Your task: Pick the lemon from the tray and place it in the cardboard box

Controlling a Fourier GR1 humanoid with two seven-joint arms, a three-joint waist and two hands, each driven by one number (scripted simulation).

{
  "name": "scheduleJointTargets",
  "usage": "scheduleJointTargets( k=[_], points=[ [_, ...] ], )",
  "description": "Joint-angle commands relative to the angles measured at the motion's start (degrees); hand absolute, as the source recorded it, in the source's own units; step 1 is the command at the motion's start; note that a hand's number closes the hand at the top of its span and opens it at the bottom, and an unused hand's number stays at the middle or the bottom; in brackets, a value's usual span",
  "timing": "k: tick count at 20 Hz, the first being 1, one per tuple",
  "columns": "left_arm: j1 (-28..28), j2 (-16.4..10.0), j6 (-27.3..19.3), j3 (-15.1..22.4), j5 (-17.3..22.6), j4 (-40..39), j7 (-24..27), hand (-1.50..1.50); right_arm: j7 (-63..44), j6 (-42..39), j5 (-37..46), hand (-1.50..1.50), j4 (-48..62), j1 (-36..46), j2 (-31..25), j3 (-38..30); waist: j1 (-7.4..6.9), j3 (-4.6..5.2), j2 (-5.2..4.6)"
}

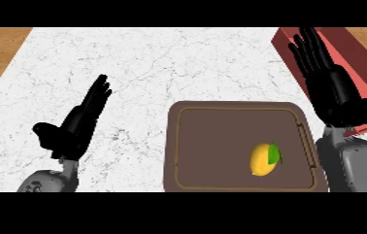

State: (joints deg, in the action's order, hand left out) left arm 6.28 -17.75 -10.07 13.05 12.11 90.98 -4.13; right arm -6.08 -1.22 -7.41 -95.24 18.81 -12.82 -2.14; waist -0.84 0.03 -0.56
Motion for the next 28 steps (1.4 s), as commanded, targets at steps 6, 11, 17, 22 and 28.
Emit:
scheduleJointTargets(
  k=[6,11,17,22,28],
  points=[
    [-4.41,-1.11,-7.60,-10.65,2.24,0.76,0.02,0.00,0.79,27.39,7.41,1.50,-4.99,-19.63,2.74,-22.54,10.58,-0.15,2.90],
    [-5.34,0.85,-7.66,-10.08,4.17,3.15,-1.30,0.00,1.28,35.86,20.77,-1.50,-5.67,-38.62,6.32,-22.04,7.78,0.19,1.75],
    [-2.80,0.54,-6.71,-8.29,3.94,5.24,-4.55,0.00,0.59,34.45,31.90,-1.50,-26.95,-58.04,12.63,-10.50,3.38,0.22,0.87],
    [-2.55,-0.72,-5.06,-9.44,5.30,6.08,-5.19,0.00,-9.68,20.27,36.71,-1.50,-33.36,-70.46,7.69,-4.01,1.70,0.35,0.37],
    [0.47,0.32,-4.69,-9.55,5.37,3.35,-5.40,0.00,-28.68,9.97,42.17,-1.50,-49.44,-74.67,7.18,5.67,0.65,0.21,0.04]
  ],
)
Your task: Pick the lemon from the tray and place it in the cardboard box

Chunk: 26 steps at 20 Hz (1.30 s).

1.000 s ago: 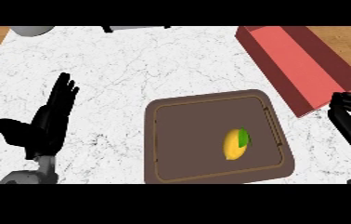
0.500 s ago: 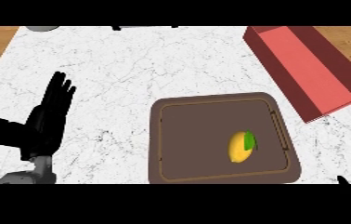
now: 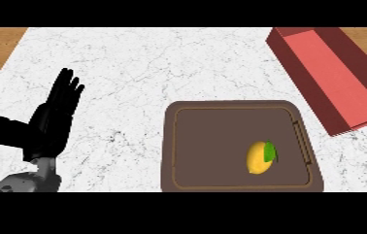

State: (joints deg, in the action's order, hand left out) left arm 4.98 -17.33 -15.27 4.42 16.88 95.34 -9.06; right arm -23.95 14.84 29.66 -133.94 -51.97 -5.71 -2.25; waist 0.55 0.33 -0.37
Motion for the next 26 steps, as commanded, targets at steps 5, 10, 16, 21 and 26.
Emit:
scheduleJointTargets(
  k=[5,10,16,21,26],
  points=[
    [2.02,0.06,1.22,-0.47,0.11,-0.98,-0.75,0.00,-23.02,-6.84,7.68,-1.50,-15.60,6.06,-1.31,10.45,-1.57,-0.10,-0.11],
    [4.05,0.12,1.34,-1.55,0.66,-1.66,-2.42,0.00,-30.59,-6.48,9.90,-1.50,-13.97,15.37,-3.02,13.27,-1.17,-0.15,0.12],
    [1.87,1.21,0.86,-0.13,-1.69,-1.17,-1.10,0.00,-44.69,-7.15,16.28,-1.50,-6.36,27.33,-4.52,15.97,-1.21,-0.15,0.20],
    [2.60,3.42,0.93,-0.36,-2.65,-4.39,0.96,0.00,-48.90,-6.31,19.58,-1.50,-1.70,35.53,-0.29,21.55,-0.72,-0.22,0.28],
    [0.64,3.64,1.37,-0.68,-2.63,-0.82,-1.15,0.00,-47.66,-7.00,22.53,-1.50,0.72,34.59,1.79,22.03,-0.50,-0.29,0.43]
  ],
)
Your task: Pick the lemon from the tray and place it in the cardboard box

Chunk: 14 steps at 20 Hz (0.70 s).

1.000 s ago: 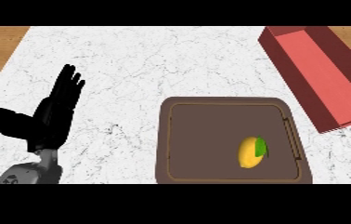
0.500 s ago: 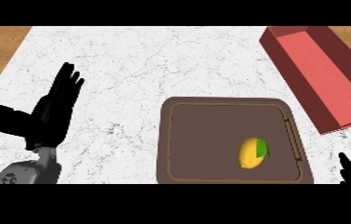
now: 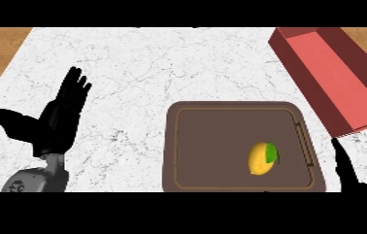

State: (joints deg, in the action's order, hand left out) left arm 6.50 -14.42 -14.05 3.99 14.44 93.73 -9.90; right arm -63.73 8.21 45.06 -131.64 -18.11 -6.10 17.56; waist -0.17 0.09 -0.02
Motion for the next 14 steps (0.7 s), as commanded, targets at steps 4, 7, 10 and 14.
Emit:
scheduleJointTargets(
  k=[4,7,10,14],
  points=[
    [-0.99,-0.15,1.19,-1.48,-0.27,0.70,-1.03,0.00,-10.18,0.18,14.34,-1.50,0.02,3.66,5.90,5.03,0.10,-0.04,0.07],
    [-3.89,0.31,2.02,-1.67,-0.63,2.73,-0.23,0.00,-7.16,-0.66,11.24,-1.50,2.62,4.21,6.00,1.74,0.03,-0.08,0.07],
    [1.19,-2.42,3.90,-5.42,1.47,0.95,-2.88,0.00,-6.61,0.49,9.45,-1.50,3.93,3.99,6.05,1.66,0.23,-0.09,0.03],
    [-1.45,0.76,1.75,-2.46,-1.69,3.87,-3.27,0.00,-6.23,2.47,9.14,-1.50,5.80,4.24,6.08,2.95,0.16,-0.09,0.06]
  ],
)
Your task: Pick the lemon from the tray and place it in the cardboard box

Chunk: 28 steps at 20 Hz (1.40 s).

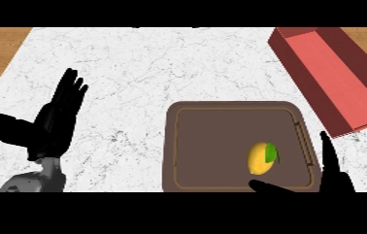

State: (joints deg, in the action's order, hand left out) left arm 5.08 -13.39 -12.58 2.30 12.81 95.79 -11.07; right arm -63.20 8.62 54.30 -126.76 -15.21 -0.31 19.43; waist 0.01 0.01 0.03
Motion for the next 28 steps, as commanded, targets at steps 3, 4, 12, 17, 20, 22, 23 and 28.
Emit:
scheduleJointTargets(
  k=[3,4,12,17,20,22,23,28],
  points=[
    [0.77,1.11,0.50,-0.46,-0.85,-0.32,-1.02,0.00,-6.25,0.40,0.21,-1.50,1.09,0.06,0.30,0.55,0.13,0.00,0.02],
    [-0.96,-0.28,2.28,-1.13,-0.45,0.85,-0.52,0.00,-8.26,-0.46,0.17,-1.50,3.56,5.13,0.30,-1.68,-0.15,0.01,-0.01],
    [2.58,2.49,1.67,-2.13,-1.99,-4.70,1.76,0.00,-7.21,-1.89,1.51,-1.50,3.01,2.68,0.31,-1.64,0.25,0.01,-0.02],
    [0.35,0.12,4.32,-4.21,0.49,1.18,-2.13,0.00,-4.85,6.44,-1.58,-1.50,16.28,8.49,0.31,-1.95,-0.31,-0.02,-0.04],
    [-1.68,1.13,3.06,-2.88,-1.05,5.25,-4.23,0.00,-0.17,0.99,-6.12,-1.50,11.74,5.51,-0.29,-7.62,-0.12,-0.03,0.03],
    [2.27,2.15,1.95,-2.71,-2.79,1.80,-4.46,0.00,-2.62,4.60,-2.13,-1.50,13.72,5.11,0.30,-2.97,0.07,-0.01,0.00],
    [-0.07,4.44,2.88,-2.06,-2.86,-2.24,1.41,0.00,1.17,6.38,-3.93,-1.50,16.89,4.27,0.30,-4.05,0.09,-0.01,-0.05],
    [-1.05,4.95,2.60,-1.46,-3.88,1.12,-1.48,0.00,-2.87,2.59,-5.18,-1.50,14.76,8.05,0.30,-6.37,-0.05,-0.01,0.00]
  ],
)
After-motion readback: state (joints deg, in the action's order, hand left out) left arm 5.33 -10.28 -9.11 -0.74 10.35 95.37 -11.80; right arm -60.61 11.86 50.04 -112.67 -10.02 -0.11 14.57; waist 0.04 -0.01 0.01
